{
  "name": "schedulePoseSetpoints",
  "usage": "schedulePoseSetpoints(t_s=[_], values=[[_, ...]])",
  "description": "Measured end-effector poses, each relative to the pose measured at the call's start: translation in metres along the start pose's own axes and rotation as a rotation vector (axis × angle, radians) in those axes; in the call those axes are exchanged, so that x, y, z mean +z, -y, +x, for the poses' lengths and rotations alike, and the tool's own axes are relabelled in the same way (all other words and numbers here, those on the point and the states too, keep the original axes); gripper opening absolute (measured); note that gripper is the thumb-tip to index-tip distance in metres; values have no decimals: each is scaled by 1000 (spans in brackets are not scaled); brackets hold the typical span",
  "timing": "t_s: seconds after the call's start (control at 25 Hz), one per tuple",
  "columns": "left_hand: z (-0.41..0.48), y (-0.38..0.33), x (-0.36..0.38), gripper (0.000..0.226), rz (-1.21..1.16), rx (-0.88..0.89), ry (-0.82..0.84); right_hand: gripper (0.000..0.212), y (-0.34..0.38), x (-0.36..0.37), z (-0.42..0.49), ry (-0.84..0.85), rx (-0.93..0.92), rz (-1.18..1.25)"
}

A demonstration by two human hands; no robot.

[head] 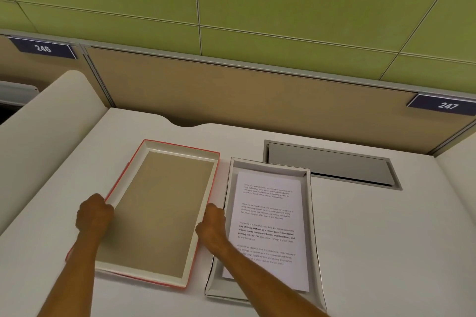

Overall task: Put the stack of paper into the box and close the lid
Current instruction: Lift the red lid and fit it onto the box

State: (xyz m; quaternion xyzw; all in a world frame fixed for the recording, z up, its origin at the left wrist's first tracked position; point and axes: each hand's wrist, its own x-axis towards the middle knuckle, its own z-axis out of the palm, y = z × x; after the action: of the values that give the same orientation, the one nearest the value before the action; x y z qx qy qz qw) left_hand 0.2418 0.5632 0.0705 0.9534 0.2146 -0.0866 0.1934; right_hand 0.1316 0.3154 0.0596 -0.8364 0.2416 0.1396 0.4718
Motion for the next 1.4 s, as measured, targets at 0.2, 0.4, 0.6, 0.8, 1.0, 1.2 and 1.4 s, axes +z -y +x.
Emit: schedulePoseSetpoints(t_s=[0.2, 0.4, 0.6, 0.8, 1.0, 1.2, 1.4], values=[[-15, -18, -58, 50, -104, -37, 110, 40, 17, -10, -8, -29, -108, -90], [-69, -42, -104, 50, -285, 83, 74, 54, 75, -25, -32, -1, -205, 190], [-141, -79, -119, 61, -318, 308, 25, 55, 119, -47, -52, 94, -209, 478], [-185, -103, -123, 84, -348, 423, 150, 43, 137, -77, -57, 143, -220, 648], [-183, -105, -128, 55, -653, 387, 353, 42, 134, -95, -56, 140, -214, 669], [-143, -94, -74, 26, -672, 299, 360, 48, 127, -119, -61, 161, -137, 750], [-113, -75, -13, 49, -654, 98, 562, 32, 109, -170, -76, 237, -202, 907]])
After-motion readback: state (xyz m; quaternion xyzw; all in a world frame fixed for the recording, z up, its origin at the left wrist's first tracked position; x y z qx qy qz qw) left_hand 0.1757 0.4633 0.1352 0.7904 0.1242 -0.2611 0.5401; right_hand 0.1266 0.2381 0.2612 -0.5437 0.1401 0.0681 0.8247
